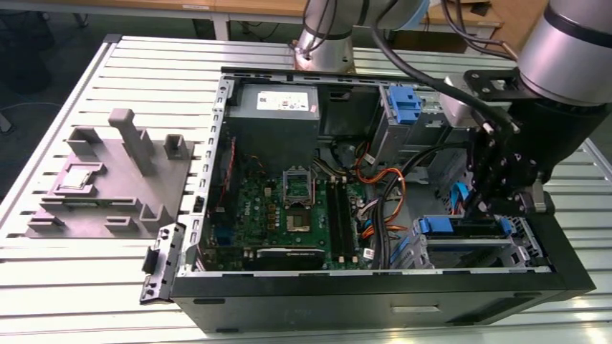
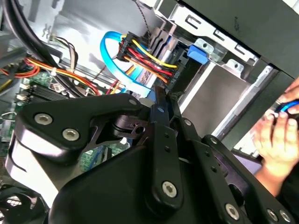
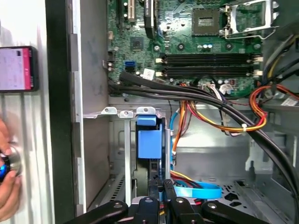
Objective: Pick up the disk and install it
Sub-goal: 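Insert the second disk wire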
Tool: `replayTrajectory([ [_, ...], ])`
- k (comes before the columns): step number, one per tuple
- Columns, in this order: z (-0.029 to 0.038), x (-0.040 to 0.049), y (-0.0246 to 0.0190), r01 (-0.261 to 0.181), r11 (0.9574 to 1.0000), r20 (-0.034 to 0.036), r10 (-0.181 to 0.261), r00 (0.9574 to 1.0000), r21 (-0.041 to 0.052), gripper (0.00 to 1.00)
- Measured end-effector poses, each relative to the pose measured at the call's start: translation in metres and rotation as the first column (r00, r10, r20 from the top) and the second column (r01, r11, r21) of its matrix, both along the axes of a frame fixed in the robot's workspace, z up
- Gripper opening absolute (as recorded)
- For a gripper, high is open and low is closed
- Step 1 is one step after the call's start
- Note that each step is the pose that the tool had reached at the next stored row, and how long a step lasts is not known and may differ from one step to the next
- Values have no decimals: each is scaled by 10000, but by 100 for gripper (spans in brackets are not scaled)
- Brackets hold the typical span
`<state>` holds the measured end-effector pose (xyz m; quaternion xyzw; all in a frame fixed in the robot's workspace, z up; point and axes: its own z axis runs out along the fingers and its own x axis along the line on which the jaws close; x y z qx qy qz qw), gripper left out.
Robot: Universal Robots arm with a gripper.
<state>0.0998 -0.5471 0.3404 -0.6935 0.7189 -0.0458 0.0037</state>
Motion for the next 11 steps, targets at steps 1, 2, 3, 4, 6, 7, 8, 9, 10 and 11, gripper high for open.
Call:
replayTrajectory([
  [1,1,0,-15,0,9999,5,0,10000,113,16],
  [2,1,0,-30,0,9998,10,0,10000,217,16],
  [3,1,0,-47,-1,9996,15,0,10000,297,16],
  [4,0,0,-64,0,9995,18,0,10000,321,16],
  [6,1,0,-79,0,9995,20,-1,10000,321,16],
  [7,1,0,-79,0,9995,20,0,10000,322,16],
  [8,0,0,-79,0,9995,20,0,10000,322,16],
  [9,1,0,-79,-1,9995,20,0,10000,321,16],
  [10,1,0,-80,-1,9995,20,0,10000,320,16],
  [11,0,0,-87,-1,9995,21,0,10000,324,16],
])
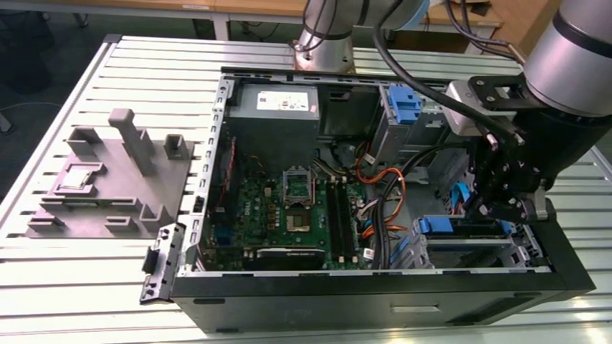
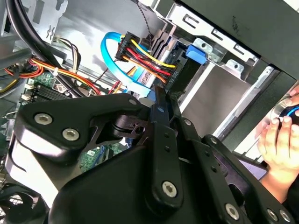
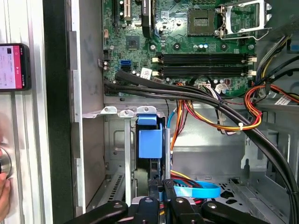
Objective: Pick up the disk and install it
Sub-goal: 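Insert the second disk wire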
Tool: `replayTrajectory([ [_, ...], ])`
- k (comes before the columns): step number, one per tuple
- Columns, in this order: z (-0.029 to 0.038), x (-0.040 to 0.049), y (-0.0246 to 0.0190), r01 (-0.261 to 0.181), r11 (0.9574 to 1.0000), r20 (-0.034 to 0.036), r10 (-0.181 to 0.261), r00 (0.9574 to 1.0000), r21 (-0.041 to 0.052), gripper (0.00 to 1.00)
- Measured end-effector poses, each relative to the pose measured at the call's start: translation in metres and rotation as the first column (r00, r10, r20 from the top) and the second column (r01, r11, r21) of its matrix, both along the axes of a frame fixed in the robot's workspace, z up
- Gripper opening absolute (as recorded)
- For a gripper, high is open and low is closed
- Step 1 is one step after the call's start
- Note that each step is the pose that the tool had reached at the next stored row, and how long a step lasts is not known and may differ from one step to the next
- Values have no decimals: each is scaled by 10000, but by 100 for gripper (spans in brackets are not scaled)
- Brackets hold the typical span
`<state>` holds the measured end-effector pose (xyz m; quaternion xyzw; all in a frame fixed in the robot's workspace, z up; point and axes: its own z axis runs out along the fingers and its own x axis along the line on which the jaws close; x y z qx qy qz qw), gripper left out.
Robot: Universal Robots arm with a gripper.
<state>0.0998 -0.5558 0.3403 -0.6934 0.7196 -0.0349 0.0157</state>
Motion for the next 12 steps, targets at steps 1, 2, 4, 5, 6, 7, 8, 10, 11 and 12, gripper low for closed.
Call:
replayTrajectory([
  [1,0,0,-11,0,10000,0,0,10000,9,16],
  [2,-1,0,-21,0,10000,0,0,10000,18,16],
  [4,-3,0,-40,0,10000,0,0,10000,39,16],
  [5,-5,0,-43,0,10000,-1,0,10000,78,16],
  [6,-7,0,-45,0,9999,0,0,10000,155,16],
  [7,-10,0,-48,0,9997,0,0,10000,257,16],
  [8,-13,0,-51,0,9994,1,0,10000,347,16],
  [10,-18,0,-62,0,9992,1,0,10000,389,16],
  [11,-21,0,-66,0,9992,1,0,10000,390,16],
  [12,-25,1,-70,0,9992,1,0,10000,391,16],
])
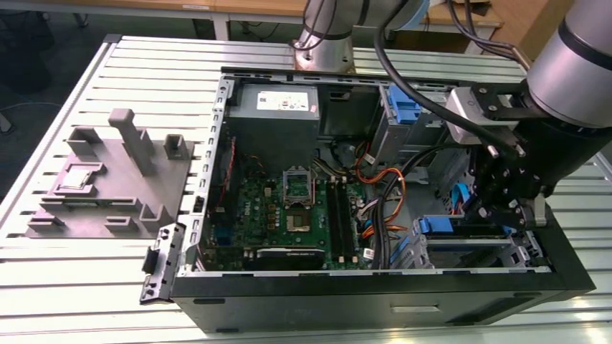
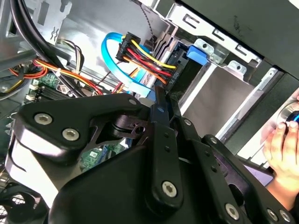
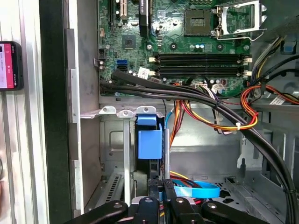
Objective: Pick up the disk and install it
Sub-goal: 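Insert the second disk wire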
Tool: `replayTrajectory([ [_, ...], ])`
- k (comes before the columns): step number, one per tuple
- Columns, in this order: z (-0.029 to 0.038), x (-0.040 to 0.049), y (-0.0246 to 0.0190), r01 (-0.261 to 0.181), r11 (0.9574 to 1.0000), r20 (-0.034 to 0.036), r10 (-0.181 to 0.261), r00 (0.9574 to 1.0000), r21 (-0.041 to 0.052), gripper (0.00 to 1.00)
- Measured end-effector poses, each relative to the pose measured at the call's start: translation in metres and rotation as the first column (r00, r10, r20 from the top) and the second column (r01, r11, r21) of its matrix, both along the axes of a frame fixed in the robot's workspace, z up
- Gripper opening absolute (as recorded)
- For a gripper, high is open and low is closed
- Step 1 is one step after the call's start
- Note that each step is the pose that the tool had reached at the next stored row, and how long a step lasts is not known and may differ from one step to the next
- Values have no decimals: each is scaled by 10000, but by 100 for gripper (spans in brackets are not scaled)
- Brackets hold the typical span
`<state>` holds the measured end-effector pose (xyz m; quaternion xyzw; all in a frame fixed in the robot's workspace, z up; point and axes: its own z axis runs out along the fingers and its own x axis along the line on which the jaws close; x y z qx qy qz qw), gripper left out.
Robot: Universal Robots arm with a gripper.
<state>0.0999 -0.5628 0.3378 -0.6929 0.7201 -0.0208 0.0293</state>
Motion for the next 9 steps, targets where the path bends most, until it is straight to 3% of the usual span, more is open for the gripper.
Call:
replayTrajectory([
  [9,-23,4,-3,-1,10000,4,1,10000,44,16],
])
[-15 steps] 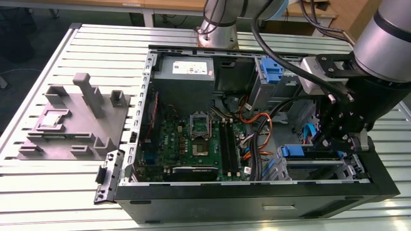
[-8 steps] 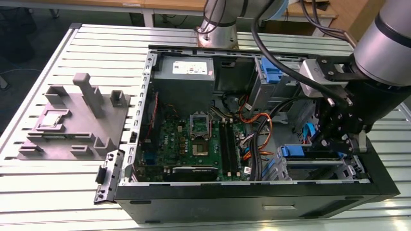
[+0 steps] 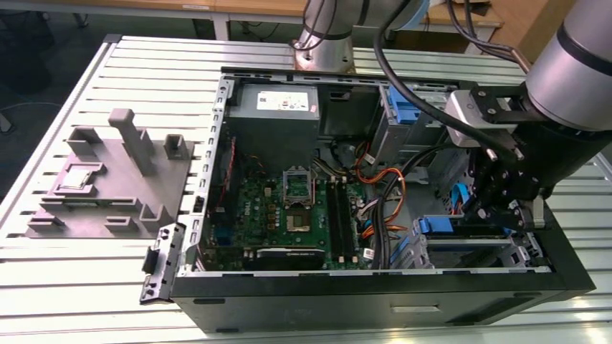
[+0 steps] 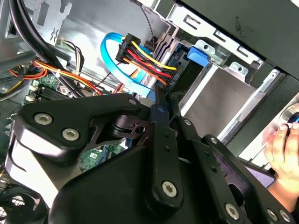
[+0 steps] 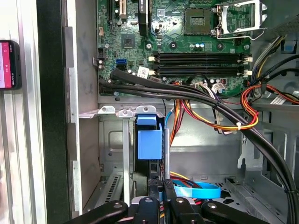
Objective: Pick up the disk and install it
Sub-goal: 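Insert the second disk wire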
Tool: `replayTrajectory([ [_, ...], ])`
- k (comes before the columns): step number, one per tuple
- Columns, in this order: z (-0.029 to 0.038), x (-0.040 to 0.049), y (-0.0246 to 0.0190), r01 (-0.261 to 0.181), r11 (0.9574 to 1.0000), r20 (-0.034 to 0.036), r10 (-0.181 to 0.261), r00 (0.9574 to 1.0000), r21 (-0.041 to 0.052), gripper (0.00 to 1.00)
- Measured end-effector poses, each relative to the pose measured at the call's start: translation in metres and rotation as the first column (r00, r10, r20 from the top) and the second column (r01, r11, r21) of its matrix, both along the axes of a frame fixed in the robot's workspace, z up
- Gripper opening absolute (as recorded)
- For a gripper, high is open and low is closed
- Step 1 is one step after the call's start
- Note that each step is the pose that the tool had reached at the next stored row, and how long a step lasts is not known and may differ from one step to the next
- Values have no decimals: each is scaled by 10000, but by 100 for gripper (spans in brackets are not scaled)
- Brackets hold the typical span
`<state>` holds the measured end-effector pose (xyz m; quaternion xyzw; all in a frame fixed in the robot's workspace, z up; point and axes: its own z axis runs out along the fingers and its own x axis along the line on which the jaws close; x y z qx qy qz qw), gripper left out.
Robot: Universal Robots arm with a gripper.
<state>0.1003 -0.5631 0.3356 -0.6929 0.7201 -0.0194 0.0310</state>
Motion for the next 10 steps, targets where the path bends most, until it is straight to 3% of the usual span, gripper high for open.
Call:
replayTrajectory([
  [10,9,0,-4,-41,10000,3,41,10000,0,16],
])
